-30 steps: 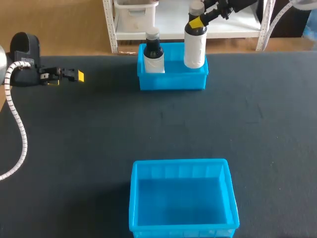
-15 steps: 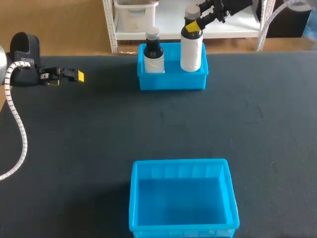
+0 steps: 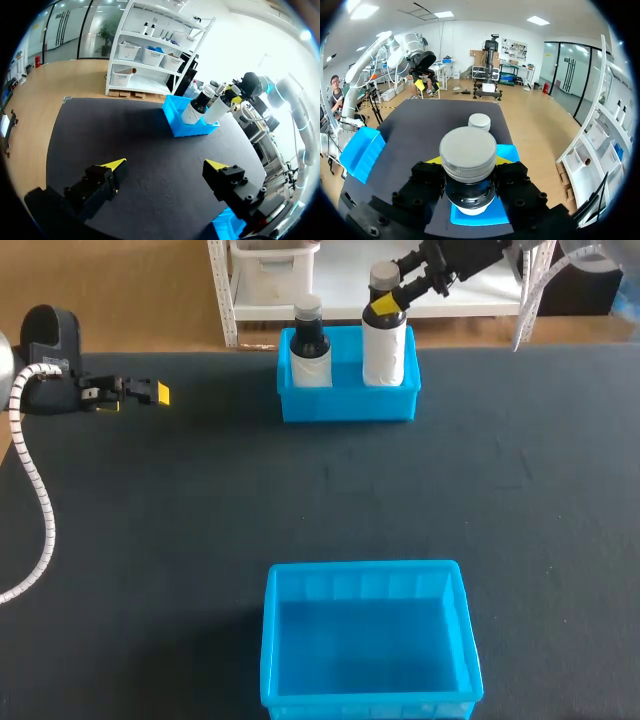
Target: Pick up the bottle, and place it in the far bin if it is heavy, or in the near bin if it is light.
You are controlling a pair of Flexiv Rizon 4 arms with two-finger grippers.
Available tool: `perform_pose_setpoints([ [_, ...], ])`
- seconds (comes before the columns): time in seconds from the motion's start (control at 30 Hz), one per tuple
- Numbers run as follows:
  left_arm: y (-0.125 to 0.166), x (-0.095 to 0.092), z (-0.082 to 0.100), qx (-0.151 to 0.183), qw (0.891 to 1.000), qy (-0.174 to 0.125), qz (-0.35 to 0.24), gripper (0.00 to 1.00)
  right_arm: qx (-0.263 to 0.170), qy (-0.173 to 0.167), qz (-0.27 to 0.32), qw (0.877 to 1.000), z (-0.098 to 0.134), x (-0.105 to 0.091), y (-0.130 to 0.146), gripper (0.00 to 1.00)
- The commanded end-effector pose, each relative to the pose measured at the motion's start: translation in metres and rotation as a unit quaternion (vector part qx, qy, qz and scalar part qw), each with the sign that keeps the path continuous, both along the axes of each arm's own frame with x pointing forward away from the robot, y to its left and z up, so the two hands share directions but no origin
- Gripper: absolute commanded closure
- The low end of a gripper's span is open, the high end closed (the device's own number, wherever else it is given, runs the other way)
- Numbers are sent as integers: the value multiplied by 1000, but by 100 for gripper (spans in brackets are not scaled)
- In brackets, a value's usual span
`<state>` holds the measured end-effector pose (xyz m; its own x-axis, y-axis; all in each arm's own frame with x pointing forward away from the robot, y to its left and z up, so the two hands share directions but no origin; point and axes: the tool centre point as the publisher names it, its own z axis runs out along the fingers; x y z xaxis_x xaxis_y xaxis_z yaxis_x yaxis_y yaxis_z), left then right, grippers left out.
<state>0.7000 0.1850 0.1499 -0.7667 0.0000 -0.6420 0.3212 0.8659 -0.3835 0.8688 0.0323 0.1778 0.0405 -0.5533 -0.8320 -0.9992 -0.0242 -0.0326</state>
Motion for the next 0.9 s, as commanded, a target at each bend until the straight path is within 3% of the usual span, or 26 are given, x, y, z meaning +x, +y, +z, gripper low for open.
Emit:
perform_pose_setpoints([
  [0.03, 0, 0, 0, 0, 1000, 0, 0, 0, 2, 28, 38, 999, -3, 12, 1, 100],
  [0.9, 0, 0, 0, 0, 1000, 0, 0, 0, 8, 42, 48, 998, -22, 18, 0, 100],
])
